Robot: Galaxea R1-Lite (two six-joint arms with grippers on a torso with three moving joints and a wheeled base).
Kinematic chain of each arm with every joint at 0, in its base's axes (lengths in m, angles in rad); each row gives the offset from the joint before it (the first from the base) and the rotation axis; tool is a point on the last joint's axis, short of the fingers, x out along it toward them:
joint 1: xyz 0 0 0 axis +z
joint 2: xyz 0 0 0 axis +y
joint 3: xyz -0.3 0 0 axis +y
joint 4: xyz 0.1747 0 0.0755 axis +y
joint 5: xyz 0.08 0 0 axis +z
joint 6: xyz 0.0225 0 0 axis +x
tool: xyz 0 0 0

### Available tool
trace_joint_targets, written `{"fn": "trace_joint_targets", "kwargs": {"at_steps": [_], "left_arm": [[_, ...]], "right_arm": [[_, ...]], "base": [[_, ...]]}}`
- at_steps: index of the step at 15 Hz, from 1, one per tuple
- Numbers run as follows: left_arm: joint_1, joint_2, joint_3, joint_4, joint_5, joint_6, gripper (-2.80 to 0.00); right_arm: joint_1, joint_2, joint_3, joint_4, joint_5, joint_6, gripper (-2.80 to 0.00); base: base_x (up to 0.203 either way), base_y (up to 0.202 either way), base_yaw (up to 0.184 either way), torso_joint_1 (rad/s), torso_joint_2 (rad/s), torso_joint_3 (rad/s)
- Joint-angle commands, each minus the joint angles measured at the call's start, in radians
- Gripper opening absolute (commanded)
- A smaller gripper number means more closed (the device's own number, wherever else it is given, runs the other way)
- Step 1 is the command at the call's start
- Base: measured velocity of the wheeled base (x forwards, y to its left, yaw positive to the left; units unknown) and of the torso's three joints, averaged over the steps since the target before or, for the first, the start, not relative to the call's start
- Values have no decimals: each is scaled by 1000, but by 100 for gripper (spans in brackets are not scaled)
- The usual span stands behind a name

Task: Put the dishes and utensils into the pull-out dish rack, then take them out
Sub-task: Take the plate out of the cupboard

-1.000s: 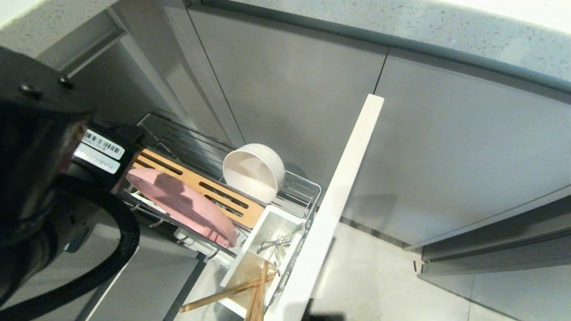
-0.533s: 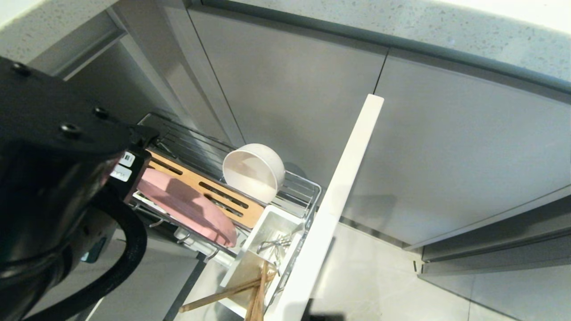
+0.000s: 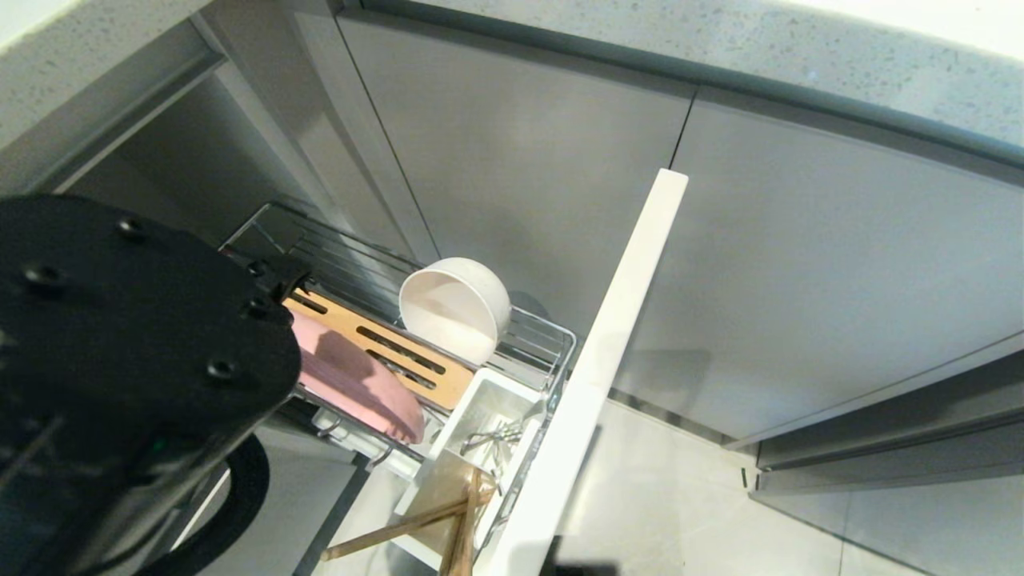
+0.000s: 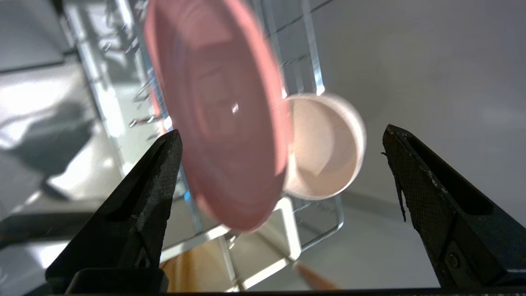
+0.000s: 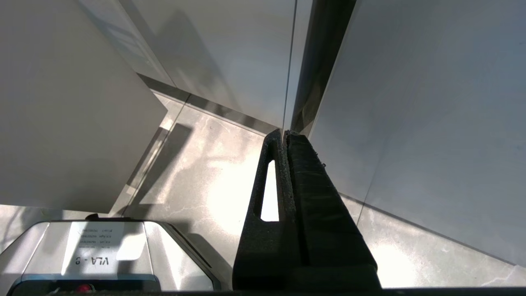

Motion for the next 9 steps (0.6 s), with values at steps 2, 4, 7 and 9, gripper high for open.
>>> {"fn": "trace_joint_targets", "kwargs": {"at_steps": [2, 4, 7, 9], "left_arm": [[11, 15, -1, 44, -38, -54, 0], [26, 17, -1, 48, -67, -68, 0], [56, 20, -10, 47, -113, -67, 0], [72, 32, -19, 47, -126, -65, 0]], "right_arm": [[0, 1, 2, 0, 0, 0, -280], [0, 1, 2, 0, 0, 0, -280], [0, 1, 2, 0, 0, 0, -280], [0, 1, 2, 0, 0, 0, -280]], "base": [[0, 0, 0, 0, 0, 0], [0, 0, 0, 0, 0, 0], [0, 0, 0, 0, 0, 0], [0, 0, 0, 0, 0, 0]]}}
